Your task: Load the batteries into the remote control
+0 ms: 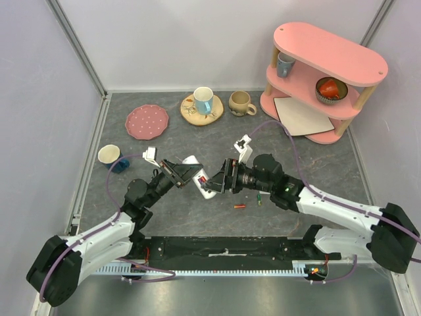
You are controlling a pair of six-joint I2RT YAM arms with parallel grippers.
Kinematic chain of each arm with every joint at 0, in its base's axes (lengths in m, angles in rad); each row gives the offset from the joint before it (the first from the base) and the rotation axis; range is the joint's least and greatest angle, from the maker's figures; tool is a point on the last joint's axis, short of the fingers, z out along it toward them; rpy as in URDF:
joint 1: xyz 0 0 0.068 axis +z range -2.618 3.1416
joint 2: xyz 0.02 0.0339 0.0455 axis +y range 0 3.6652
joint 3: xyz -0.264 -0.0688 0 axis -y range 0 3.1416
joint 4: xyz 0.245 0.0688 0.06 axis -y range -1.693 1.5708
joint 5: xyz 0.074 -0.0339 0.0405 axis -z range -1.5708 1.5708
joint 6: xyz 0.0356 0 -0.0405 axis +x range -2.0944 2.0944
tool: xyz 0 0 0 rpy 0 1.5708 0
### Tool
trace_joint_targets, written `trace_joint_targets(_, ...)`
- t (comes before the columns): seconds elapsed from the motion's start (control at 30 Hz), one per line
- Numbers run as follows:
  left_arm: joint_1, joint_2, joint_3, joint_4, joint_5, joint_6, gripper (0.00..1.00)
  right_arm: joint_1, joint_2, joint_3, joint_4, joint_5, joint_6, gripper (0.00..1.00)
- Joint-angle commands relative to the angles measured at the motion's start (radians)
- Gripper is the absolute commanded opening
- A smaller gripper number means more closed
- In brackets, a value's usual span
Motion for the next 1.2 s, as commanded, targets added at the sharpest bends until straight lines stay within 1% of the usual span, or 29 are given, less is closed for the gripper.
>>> trace_joint_targets(0.0, 0.007, 0.002, -0.010, 0.015, -0.041, 0.043, 0.02, -0.008, -0.102, 0.170, -0.233, 0.076, -0.178, 0.96)
trace_joint_targets(0.03, 0.007, 0.008, -0.011, 0.013, -0.042, 0.047, 0.02, -0.008, -0.130, 0.191, -0.321, 0.099, -0.198, 0.97)
trace_joint_targets(0.07, 0.007, 0.009, -0.011, 0.013, -0.044, 0.057, 0.02, -0.008, -0.145, 0.231, -0.366, 0.122, -0.222, 0.97)
trace_joint_targets(0.1, 0.008, 0.014, -0.014, 0.016, -0.042, 0.063, 0.02, -0.010, -0.159, 0.250, -0.411, 0.179, -0.267, 0.98)
trace_joint_targets(0.13, 0.008, 0.023, -0.017, 0.018, -0.042, 0.064, 0.02, -0.010, -0.185, 0.266, -0.501, 0.217, -0.291, 0.98)
trace_joint_targets(0.17, 0.008, 0.025, -0.019, 0.023, -0.041, 0.066, 0.02, -0.010, -0.196, 0.295, -0.552, 0.263, -0.311, 0.98)
trace_joint_targets(0.2, 0.010, 0.028, -0.025, 0.024, -0.039, 0.066, 0.02, -0.010, -0.205, 0.303, -0.604, 0.335, -0.322, 0.97)
trace_joint_targets(0.23, 0.010, 0.029, -0.028, 0.029, -0.037, 0.067, 0.02, -0.010, -0.217, 0.306, -0.705, 0.480, -0.315, 0.97)
trace_joint_targets(0.3, 0.010, 0.029, -0.042, 0.041, -0.031, 0.061, 0.02, -0.012, -0.225, 0.281, -0.793, 0.645, -0.272, 0.95)
trace_joint_targets(0.33, 0.010, 0.028, -0.048, 0.044, -0.030, 0.060, 0.02, -0.013, -0.226, 0.262, -0.851, 0.708, -0.214, 0.95)
trace_joint_targets(0.37, 0.010, 0.019, -0.056, 0.047, -0.030, 0.052, 0.02, -0.027, -0.228, 0.213, -0.859, 0.795, -0.194, 0.94)
trace_joint_targets(0.47, 0.010, -0.012, -0.097, 0.053, -0.027, 0.037, 0.02, -0.051, -0.217, 0.132, -0.859, 0.887, -0.128, 0.87)
trace_joint_targets(0.53, 0.010, -0.035, -0.114, 0.049, -0.030, 0.032, 0.02, -0.068, -0.204, 0.098, -0.859, 0.920, -0.103, 0.81)
trace_joint_targets(0.57, 0.011, -0.063, -0.129, 0.044, -0.031, 0.029, 0.02, -0.087, -0.197, 0.092, -0.859, 0.937, -0.097, 0.76)
trace_joint_targets(0.63, 0.011, -0.090, -0.137, 0.013, -0.031, 0.031, 0.02, -0.105, -0.178, 0.086, -0.859, 0.943, -0.112, 0.69)
trace_joint_targets(0.67, 0.011, -0.106, -0.143, 0.006, -0.031, 0.037, 0.02, -0.125, -0.168, 0.084, -0.859, 0.948, -0.140, 0.63)
trace_joint_targets(0.73, 0.011, -0.141, -0.149, -0.019, -0.030, 0.040, 0.02, -0.162, -0.136, 0.075, -0.871, 0.946, -0.155, 0.56)
trace_joint_targets(0.77, 0.011, -0.150, -0.157, -0.022, -0.028, 0.041, 0.02, -0.173, -0.128, 0.069, -0.874, 0.942, -0.160, 0.49)
trace_joint_targets(0.83, 0.011, -0.169, -0.163, -0.026, -0.024, 0.043, 0.02, -0.200, -0.105, 0.044, -0.874, 0.916, -0.166, 0.44)
trace_joint_targets(0.87, 0.011, -0.172, -0.163, -0.028, -0.021, 0.043, 0.02, -0.206, -0.098, 0.037, -0.871, 0.908, -0.166, 0.40)
trace_joint_targets(0.97, 0.011, -0.175, -0.186, -0.023, -0.010, 0.035, 0.02, -0.216, -0.062, 0.006, -0.860, 0.888, -0.158, 0.37)
trace_joint_targets(1.17, 0.011, -0.169, -0.192, -0.016, 0.012, 0.021, 0.02, -0.232, -0.016, -0.037, -0.815, 0.842, -0.140, 0.37)
